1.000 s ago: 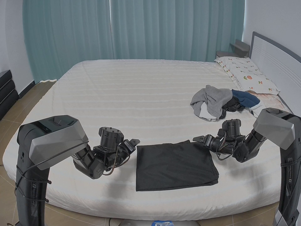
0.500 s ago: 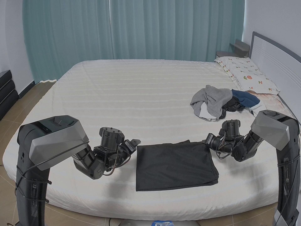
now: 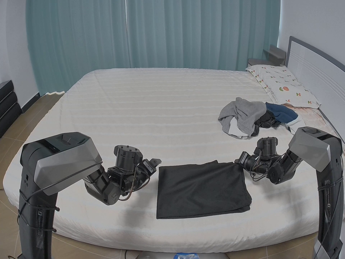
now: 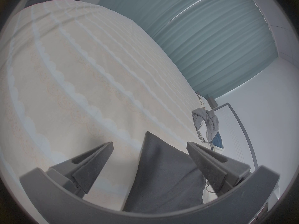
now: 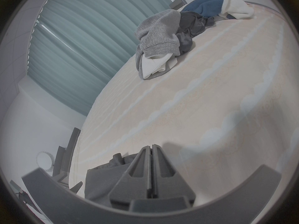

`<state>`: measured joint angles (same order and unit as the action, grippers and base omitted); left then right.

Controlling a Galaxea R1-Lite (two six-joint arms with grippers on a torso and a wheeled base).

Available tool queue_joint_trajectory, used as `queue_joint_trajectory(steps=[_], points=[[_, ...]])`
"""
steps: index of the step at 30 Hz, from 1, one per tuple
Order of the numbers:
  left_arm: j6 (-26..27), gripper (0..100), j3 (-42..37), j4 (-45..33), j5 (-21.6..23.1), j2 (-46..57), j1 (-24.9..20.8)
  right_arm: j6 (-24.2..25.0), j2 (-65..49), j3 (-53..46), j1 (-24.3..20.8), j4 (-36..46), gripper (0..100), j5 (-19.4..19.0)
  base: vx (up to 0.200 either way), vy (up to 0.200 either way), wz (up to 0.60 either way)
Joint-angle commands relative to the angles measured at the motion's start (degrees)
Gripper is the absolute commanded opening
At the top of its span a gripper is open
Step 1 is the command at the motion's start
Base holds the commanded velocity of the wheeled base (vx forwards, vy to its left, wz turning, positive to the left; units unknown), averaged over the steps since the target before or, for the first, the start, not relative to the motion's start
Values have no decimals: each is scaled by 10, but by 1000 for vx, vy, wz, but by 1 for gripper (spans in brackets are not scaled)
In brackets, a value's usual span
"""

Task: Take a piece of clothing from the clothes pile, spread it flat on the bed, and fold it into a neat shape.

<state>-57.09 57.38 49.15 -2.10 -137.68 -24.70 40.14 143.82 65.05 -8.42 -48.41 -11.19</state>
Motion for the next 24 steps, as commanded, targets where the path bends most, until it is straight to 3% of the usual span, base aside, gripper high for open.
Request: queue_joint_trajectory(steps=[1, 12, 24], points=[[0, 100, 38, 6, 0, -16, -1, 19, 6, 2, 1, -4, 0, -1, 0, 0, 0], [5, 100, 110, 5, -3, -70, -34, 35, 4, -13, -3, -37, 0, -1, 0, 0, 0], [18, 100, 130, 0, -16, -86, -34, 35, 1, -23, -6, -56, 0, -1, 0, 0, 0]])
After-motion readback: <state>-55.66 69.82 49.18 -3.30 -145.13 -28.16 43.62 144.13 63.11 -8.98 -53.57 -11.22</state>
